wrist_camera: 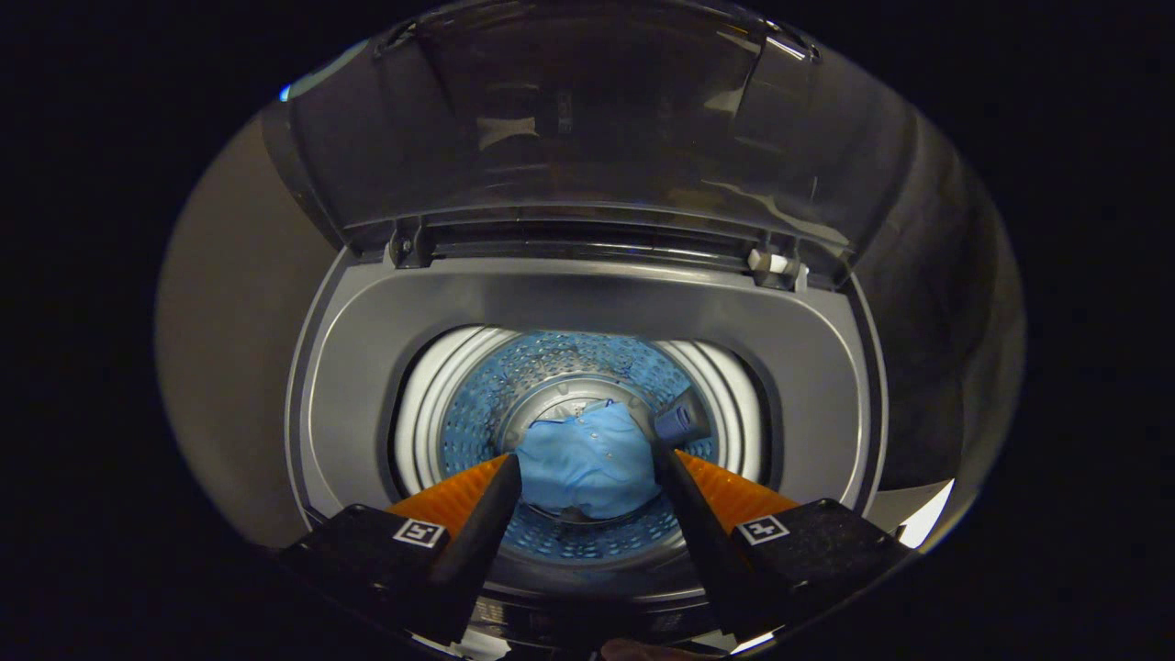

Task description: Put the clothes into the washing machine and then close the washing machine lid.

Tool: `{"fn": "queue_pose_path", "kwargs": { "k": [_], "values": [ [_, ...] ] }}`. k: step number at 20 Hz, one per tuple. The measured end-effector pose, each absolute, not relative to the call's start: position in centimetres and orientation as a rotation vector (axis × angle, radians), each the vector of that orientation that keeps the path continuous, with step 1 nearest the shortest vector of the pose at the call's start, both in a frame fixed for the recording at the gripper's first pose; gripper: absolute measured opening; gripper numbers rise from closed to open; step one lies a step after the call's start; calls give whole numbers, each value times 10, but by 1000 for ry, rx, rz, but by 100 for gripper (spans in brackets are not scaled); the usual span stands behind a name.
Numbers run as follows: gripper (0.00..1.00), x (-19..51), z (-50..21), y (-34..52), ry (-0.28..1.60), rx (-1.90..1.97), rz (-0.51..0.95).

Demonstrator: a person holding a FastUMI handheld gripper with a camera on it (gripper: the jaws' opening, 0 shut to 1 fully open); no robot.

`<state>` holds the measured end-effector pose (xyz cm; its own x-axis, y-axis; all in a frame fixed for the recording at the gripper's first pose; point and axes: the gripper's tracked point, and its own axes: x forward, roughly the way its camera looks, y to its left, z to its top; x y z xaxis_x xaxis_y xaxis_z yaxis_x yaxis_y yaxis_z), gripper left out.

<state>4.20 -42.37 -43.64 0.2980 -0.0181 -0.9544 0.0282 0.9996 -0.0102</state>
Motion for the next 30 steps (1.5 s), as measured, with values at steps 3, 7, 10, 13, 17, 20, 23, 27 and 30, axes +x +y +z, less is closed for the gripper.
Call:
{"fn": "queue_pose_path", "kwargs": {
  "k": [3,7,10,13,17,20,23,27,30],
  "values": [
    [100,55,-422,-432,1193,-28,-46],
    [99,65,-394,-422,1136,37,-54],
    [99,75,-373,-415,1073,51,-42],
    [99,82,-355,-410,1023,39,-24],
    [99,104,-324,-406,899,54,-13],
    [99,111,-299,-402,834,78,-1],
    [99,124,-266,-399,749,86,21],
    [98,146,-214,-399,597,62,58],
    [98,172,-175,-401,491,39,67]
  ]
}}
